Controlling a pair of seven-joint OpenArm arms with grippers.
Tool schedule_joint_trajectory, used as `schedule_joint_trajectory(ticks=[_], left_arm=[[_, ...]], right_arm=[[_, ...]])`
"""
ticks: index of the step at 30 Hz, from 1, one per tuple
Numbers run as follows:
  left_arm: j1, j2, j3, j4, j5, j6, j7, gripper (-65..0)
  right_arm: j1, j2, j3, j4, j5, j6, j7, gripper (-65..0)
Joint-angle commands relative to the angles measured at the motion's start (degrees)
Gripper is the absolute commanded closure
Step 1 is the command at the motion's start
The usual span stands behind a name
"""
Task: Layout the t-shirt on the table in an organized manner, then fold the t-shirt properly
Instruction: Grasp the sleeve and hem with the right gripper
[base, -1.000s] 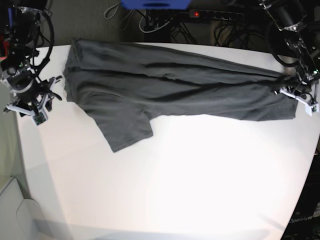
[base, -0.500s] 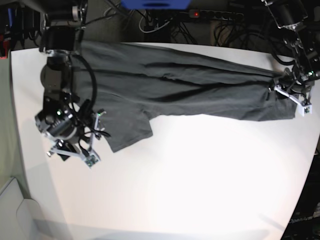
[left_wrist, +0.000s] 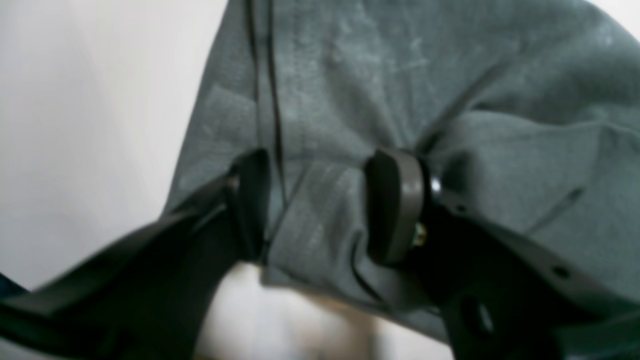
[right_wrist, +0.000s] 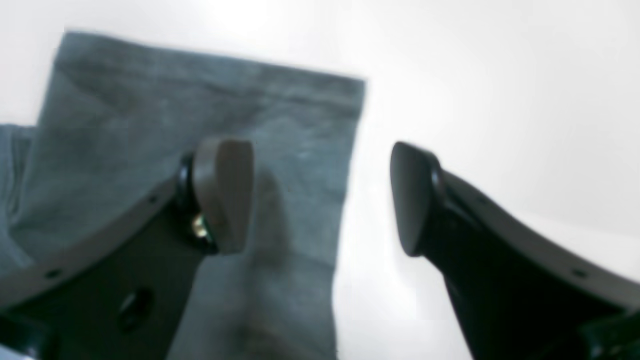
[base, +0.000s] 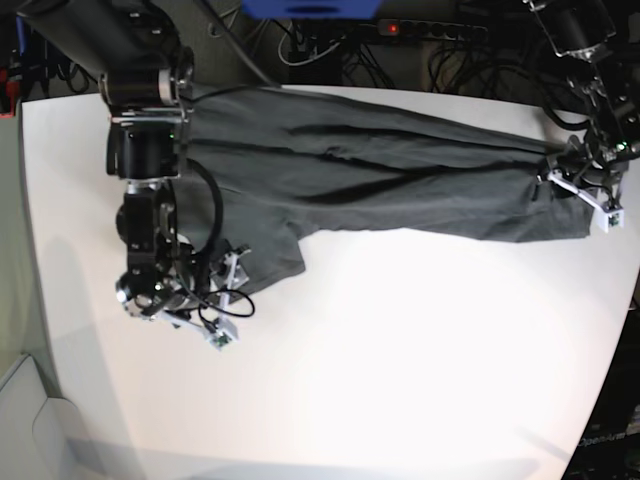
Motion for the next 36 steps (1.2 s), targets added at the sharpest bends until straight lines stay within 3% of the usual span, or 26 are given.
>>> schedule_joint_trajectory(ticks=[1,14,18,25,31,36], left_arm=[[-0.62,-0.87,-0.23,1.04,-0.17,-0.08,-0.35,-32.6],[-0.18,-0.87,-0.40,1.22,-0.17,-0.08,-0.26,-32.6],[-0.09,-0.78,-0.40,1.04,-0.17,-0.08,-0.26,-32.6],[-0.53,-0.78,-0.23,1.13,-0.17,0.01,-0.17,-32.6],[-0.62,-0.78,-0.23,1.04,-0.17,0.01,-0.26,-32.6],[-0.62,-0.78,-0.23,0.78,-0.17,0.01,-0.26,-32.6]], right_arm=[[2.73,0.35,0.13,-0.34,0.47,-0.23,1.50,-43.2],[5.19,1.40,2.16,-12.91,0.65,-0.23,9.32,-42.7],[4.84,1.58,2.16,-12.91,0.65,-0.23,9.50,-33.9],[4.75,1.31,1.81,-12.91,0.47,-0.23,9.06,-0.6],[4.57,1.58,2.07,-11.15,0.74,-0.23,5.72,0.0],[1.50,1.23,2.07,0.80,0.74,-0.23,-0.26,0.0]])
